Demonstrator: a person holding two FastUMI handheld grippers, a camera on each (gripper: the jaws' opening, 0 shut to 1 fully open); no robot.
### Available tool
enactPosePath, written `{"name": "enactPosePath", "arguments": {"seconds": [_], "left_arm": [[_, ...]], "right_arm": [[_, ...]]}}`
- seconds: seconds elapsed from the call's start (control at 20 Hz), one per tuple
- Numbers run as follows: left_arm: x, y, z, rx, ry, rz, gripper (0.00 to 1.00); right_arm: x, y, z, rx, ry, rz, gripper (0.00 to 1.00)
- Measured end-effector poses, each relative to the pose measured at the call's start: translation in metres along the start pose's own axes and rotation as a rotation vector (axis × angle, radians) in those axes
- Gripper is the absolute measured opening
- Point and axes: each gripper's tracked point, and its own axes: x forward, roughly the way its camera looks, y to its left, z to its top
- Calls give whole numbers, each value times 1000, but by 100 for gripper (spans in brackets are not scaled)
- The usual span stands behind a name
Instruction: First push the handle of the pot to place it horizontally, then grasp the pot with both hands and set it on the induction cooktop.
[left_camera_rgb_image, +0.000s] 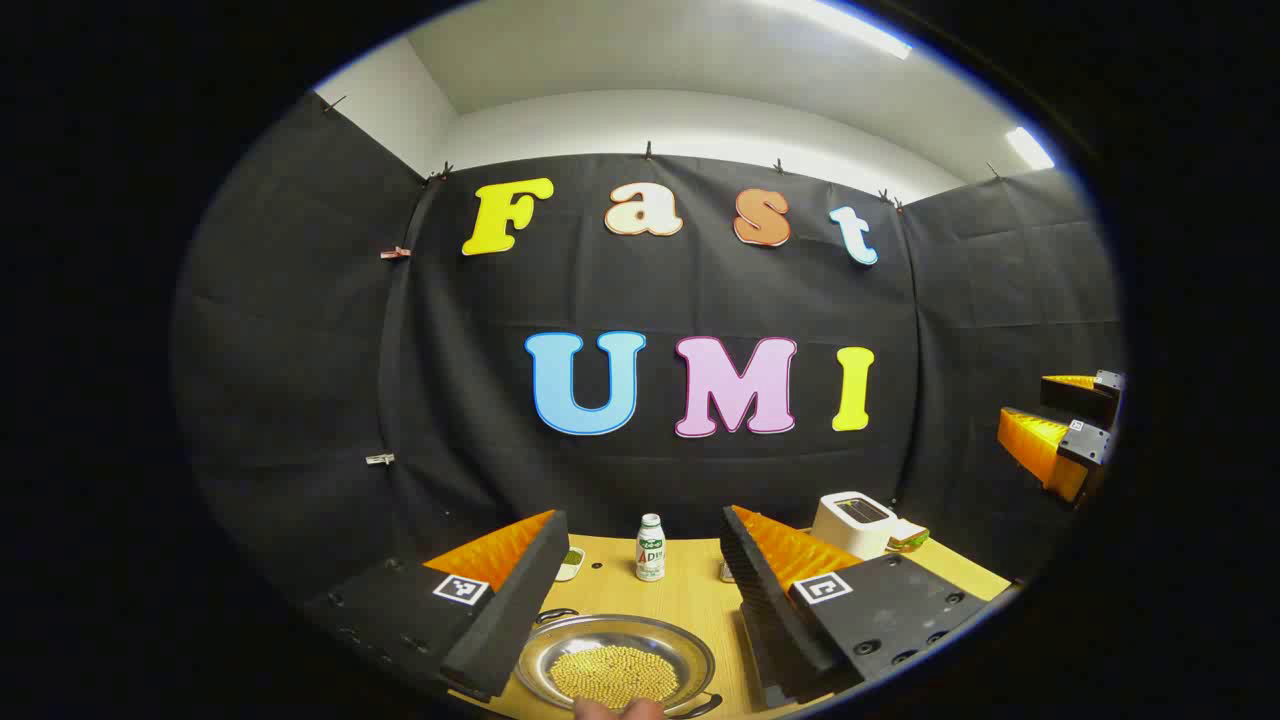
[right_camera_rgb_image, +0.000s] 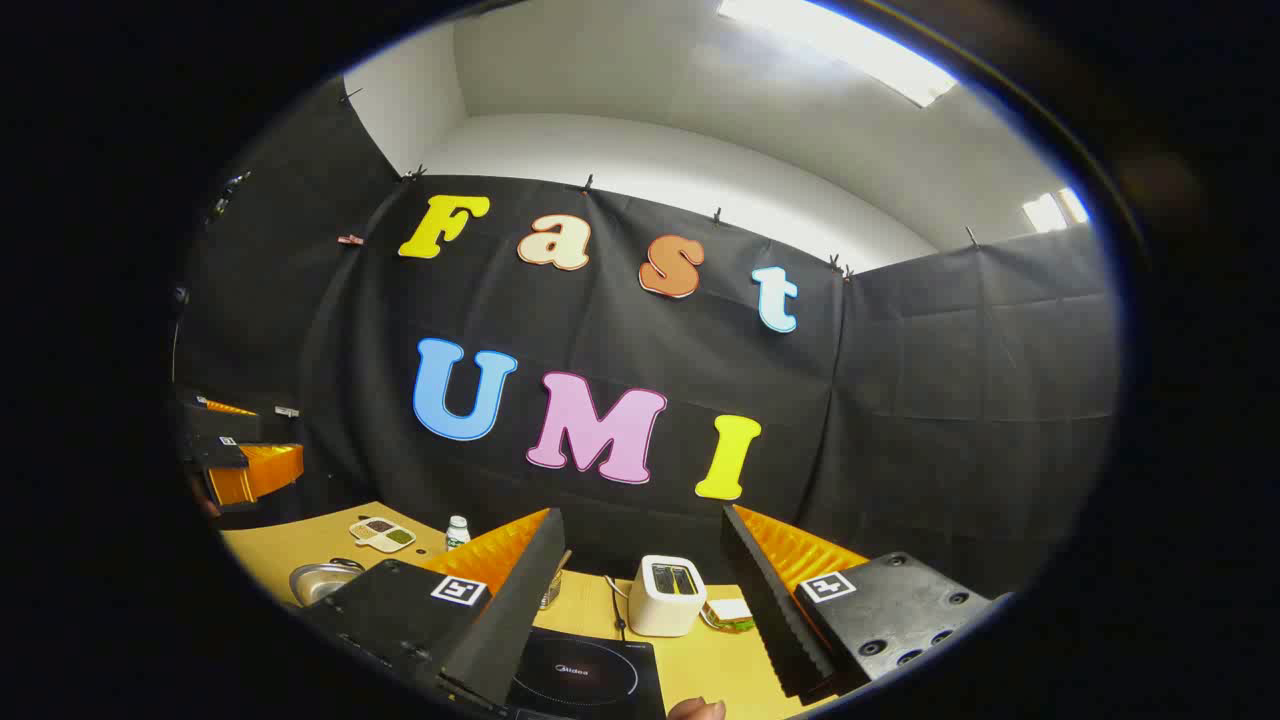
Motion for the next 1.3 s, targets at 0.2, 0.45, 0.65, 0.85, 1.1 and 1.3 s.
{"name": "enactPosePath", "arguments": {"seconds": [0.2, 0.45, 0.65, 0.85, 1.1, 1.3], "left_arm": [[0, 1, 0, -2, -1, 3, 95], [0, 2, 3, 9, -12, 2, 95], [-1, 2, 0, 3, -10, 4, 95], [0, 2, 2, 10, -13, -1, 95], [0, 5, 4, 9, -30, 1, 95], [-2, 3, 8, 17, -41, -24, 68]], "right_arm": [[-2, -4, 1, 1, -4, -8, 98], [-3, -5, 0, -2, -3, -12, 98], [-3, -4, 1, -10, -6, -10, 98], [-1, 0, 2, -7, -7, -5, 96], [-1, -1, 1, -16, -8, -4, 98], [1, 0, -1, -20, -3, -5, 98]]}}
